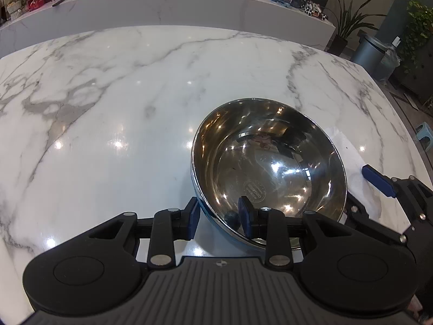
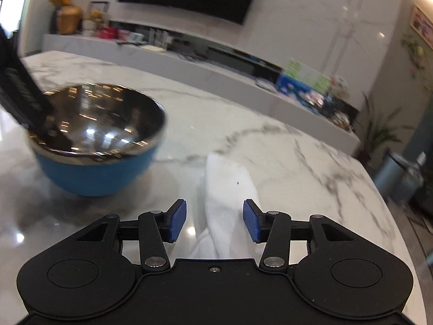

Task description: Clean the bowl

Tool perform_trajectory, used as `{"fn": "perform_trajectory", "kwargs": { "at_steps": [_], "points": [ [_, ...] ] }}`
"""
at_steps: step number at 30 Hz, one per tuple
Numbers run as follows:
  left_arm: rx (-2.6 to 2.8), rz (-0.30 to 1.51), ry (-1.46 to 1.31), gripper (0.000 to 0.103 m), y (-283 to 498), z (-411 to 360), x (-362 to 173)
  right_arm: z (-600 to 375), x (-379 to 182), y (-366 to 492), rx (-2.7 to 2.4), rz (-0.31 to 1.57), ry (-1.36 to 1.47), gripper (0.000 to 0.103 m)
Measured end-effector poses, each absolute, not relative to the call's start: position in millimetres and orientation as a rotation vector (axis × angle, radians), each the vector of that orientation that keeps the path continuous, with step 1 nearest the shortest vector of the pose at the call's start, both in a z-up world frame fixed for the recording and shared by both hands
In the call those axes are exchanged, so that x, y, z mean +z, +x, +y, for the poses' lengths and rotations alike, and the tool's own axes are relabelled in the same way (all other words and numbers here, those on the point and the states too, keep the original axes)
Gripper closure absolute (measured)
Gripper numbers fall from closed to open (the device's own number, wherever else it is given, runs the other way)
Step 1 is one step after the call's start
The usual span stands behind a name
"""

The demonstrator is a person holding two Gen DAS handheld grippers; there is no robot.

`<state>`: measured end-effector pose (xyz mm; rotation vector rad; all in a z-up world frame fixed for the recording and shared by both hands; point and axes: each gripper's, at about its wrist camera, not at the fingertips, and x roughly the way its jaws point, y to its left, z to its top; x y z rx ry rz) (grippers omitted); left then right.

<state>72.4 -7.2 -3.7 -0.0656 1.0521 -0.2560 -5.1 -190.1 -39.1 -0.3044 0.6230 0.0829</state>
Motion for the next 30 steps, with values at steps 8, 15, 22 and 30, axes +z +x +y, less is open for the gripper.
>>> {"fn": "perform_trajectory", "kwargs": {
  "at_steps": [8, 15, 22, 30],
  "points": [
    [-0.26, 1.052, -0.076, 0.074, 71.2, -6.6, -7.5, -211.4, -46.6, 2.3, 0.054, 0.662, -0.201, 0.071],
    [-0.257, 1.044, -0.075, 0.074, 68.8, -7.9, -8.1, -207.3, -45.4, 2.6, 0.032, 0.669, -0.223, 0.087],
    [-0.265, 1.041, -0.069, 0.076, 72.8, -7.7, -8.2, -203.9, -23.3, -7.4, 0.087, 0.597, -0.167, 0.092],
    [-0.263, 1.046, -0.075, 0.076, 79.3, -8.9, -6.7, -182.4, -4.2, -19.2, 0.189, 0.544, -0.204, 0.092]
  ]
}}
